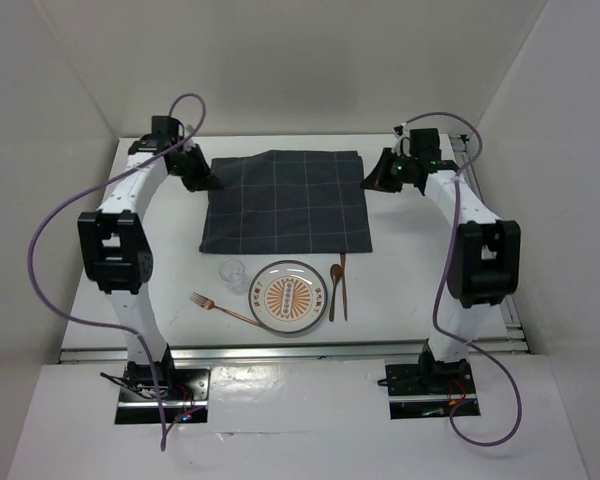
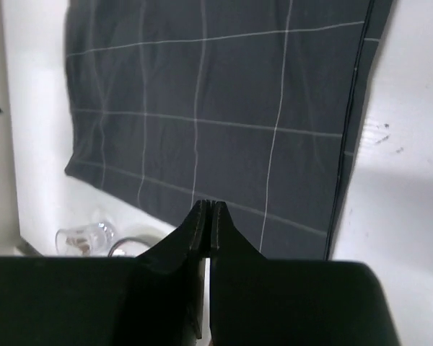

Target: Set the dinner table for one person

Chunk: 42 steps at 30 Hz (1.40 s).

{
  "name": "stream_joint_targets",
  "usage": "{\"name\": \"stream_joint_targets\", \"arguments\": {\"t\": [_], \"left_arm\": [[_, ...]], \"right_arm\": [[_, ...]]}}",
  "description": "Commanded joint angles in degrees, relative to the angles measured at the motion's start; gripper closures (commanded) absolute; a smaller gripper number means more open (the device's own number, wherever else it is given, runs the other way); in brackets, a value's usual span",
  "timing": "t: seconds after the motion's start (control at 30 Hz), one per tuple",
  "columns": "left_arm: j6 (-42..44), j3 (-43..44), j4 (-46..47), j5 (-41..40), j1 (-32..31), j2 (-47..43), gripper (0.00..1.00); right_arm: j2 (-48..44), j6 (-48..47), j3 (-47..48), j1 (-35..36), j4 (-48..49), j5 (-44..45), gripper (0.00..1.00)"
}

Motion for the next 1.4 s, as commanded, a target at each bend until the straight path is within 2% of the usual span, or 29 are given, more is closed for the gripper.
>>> {"name": "stream_joint_targets", "arguments": {"t": [0.0,0.2,0.37,0.73,0.9,1.03,1.1,1.13,1.2,1.23,1.27,1.37], "left_arm": [[1.4,4.5,-5.1,-2.4,-1.8,8.0,1.00],[0.7,3.0,-4.4,-3.2,-2.8,14.3,1.00],[1.3,3.0,-3.8,-4.4,-4.4,18.1,1.00],[1.4,10.3,-5.1,-4.9,-4.9,26.8,1.00],[1.4,13.1,-6.2,-8.4,-6.1,26.8,1.00],[1.4,13.8,-8.6,-10.5,-6.1,23.3,1.00],[1.4,14.5,-9.6,-11.2,-6.1,21.1,0.93],[1.4,14.5,-9.6,-11.2,-6.1,19.9,0.86],[2.0,15.1,-11.0,-12.3,-6.1,15.5,0.78],[2.7,15.1,-11.0,-12.3,-6.1,13.9,0.74],[2.7,15.1,-11.6,-12.8,-6.1,12.1,0.73],[4.2,11.1,-13.4,-15.1,-6.1,4.2,0.71]], "right_arm": [[7.0,1.6,7.5,2.0,-5.1,5.1,1.00],[18.7,2.2,14.9,3.7,-7.7,7.3,1.00],[24.9,3.6,15.6,4.2,-7.8,10.6,1.00],[28.8,8.6,13.4,3.7,-9.2,21.0,1.00],[30.5,8.0,14.7,3.2,-10.5,21.1,1.00],[28.6,7.4,16.6,3.2,-10.5,18.5,1.00],[26.5,6.7,18.0,3.2,-11.1,16.5,1.00],[25.5,6.1,19.5,3.2,-11.1,15.6,0.98],[21.9,5.4,20.6,3.2,-10.3,11.6,0.87],[20.4,4.6,20.6,3.7,-9.8,10.2,0.67],[19.1,4.6,21.2,4.2,-9.8,9.5,0.55],[14.2,3.2,21.2,6.2,-10.8,8.8,0.35]]}}
